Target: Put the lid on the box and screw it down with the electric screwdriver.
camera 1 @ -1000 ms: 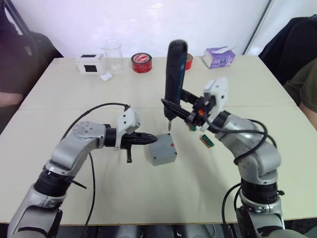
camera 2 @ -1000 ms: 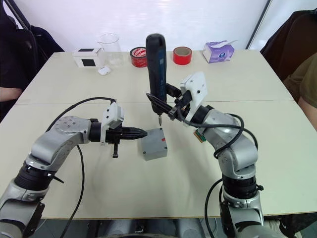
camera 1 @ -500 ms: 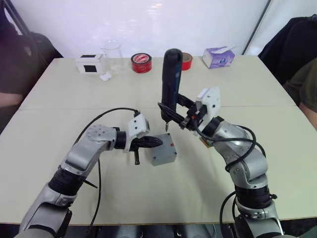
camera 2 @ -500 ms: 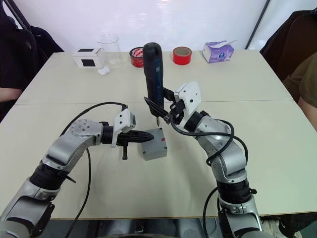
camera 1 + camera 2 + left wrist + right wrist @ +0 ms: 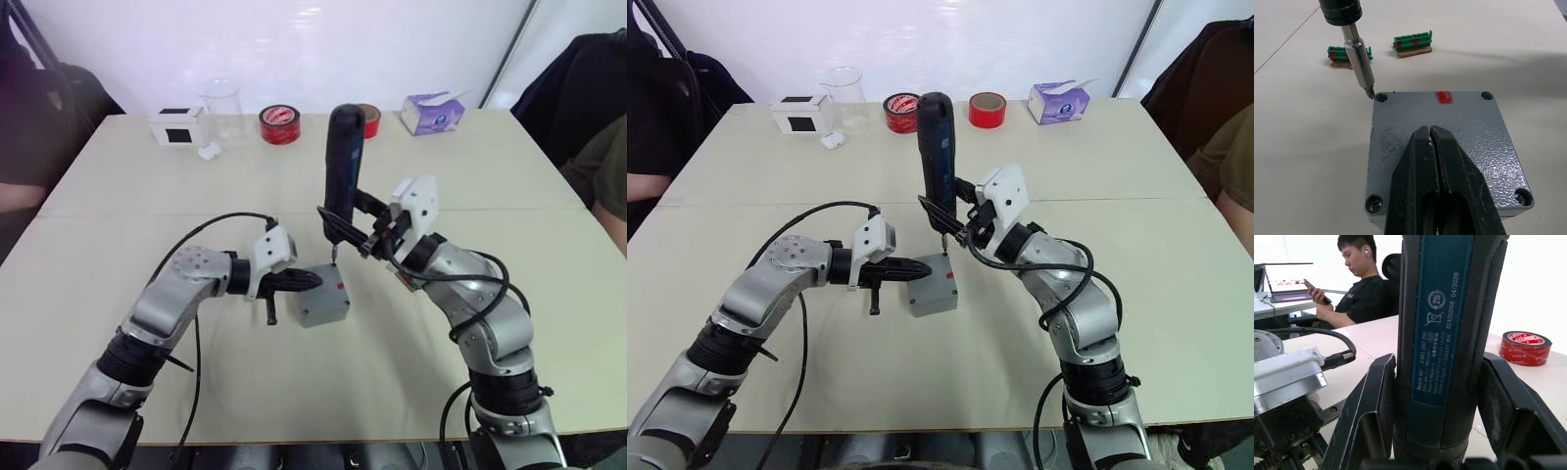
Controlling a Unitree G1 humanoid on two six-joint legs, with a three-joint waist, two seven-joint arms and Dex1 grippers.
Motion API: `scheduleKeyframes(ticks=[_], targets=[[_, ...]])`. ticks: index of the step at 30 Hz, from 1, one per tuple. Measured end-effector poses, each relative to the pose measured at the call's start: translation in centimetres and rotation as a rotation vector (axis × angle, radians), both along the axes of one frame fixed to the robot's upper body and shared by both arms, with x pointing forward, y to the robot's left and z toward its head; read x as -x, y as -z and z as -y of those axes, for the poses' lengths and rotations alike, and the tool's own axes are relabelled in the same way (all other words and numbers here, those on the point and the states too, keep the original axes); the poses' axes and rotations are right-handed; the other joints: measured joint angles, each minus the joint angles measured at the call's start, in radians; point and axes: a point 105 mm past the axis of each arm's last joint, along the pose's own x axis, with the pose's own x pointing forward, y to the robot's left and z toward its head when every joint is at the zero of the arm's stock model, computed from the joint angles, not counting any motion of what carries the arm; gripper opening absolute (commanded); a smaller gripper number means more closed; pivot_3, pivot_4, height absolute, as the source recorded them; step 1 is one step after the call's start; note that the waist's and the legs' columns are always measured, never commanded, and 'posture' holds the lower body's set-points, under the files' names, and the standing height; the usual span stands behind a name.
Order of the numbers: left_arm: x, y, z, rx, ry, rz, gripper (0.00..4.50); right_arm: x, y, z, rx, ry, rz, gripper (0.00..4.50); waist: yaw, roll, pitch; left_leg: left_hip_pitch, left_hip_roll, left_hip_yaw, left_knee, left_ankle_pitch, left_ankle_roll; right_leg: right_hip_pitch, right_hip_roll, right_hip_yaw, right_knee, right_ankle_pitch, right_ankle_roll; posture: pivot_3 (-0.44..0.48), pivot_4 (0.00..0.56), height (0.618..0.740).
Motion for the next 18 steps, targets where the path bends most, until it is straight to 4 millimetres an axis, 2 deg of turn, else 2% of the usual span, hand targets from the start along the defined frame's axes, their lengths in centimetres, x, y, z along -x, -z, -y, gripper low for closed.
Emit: scheduleKeyframes(ticks=[5, 12, 18], targets=[[0.0, 0.0, 0.0, 0.0, -0.001, -0.001, 0.0, 0.2, -0.2, -0.1, -0.002, -0.005, 0.007, 1.82, 0.0, 0.0, 0.0, 0.0, 0.0, 0.0, 0.0, 0.0, 0.0, 0.0, 0.0, 0.0, 0.0, 0.0, 0.0, 0.0, 0.15, 0.74], [-0.1, 0.0, 0.0, 0.0, -0.003, 0.0, 0.0, 0.9, -1.7, -0.6, -0.019, -0.043, 0.048, 1.82, 0.0, 0.0, 0.0, 0.0, 0.0, 0.0, 0.0, 0.0, 0.0, 0.0, 0.0, 0.0, 0.0, 0.0, 0.0, 0.0, 0.15, 0.74], [-0.1, 0.0, 0.0, 0.0, -0.005, 0.001, 0.0, 0.9, -1.1, -0.3, -0.008, -0.034, 0.028, 1.82, 0.0, 0.0, 0.0, 0.0, 0.0, 0.0, 0.0, 0.0, 0.0, 0.0, 0.0, 0.0, 0.0, 0.0, 0.0, 0.0, 0.15, 0.74]])
